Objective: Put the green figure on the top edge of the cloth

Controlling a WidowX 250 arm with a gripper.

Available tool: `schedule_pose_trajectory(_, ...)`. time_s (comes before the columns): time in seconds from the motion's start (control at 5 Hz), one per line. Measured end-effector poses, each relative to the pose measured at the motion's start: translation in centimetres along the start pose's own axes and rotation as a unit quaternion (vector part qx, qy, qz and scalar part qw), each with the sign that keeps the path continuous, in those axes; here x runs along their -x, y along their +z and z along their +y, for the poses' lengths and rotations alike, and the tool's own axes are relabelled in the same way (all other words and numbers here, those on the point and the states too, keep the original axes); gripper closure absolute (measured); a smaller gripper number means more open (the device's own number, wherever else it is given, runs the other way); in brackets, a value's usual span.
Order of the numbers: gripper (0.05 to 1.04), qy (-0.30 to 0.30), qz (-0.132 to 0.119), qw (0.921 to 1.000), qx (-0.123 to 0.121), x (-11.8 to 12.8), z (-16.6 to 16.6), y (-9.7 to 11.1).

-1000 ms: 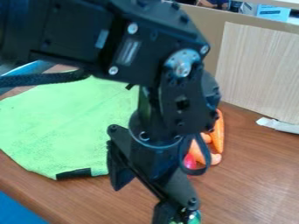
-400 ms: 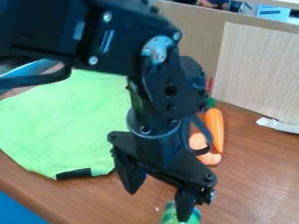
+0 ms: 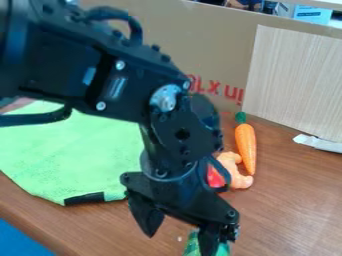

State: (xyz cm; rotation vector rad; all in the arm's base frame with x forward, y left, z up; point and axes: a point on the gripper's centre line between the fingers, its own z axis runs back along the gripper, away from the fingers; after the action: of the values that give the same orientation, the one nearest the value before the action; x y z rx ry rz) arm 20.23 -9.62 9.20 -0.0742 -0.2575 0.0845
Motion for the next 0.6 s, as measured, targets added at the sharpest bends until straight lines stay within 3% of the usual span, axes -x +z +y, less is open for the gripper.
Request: schedule_pose_trajectory(0.6,0.083,0.054,-0.002,0.9984,-0.017,0.2,0.1,-2.4)
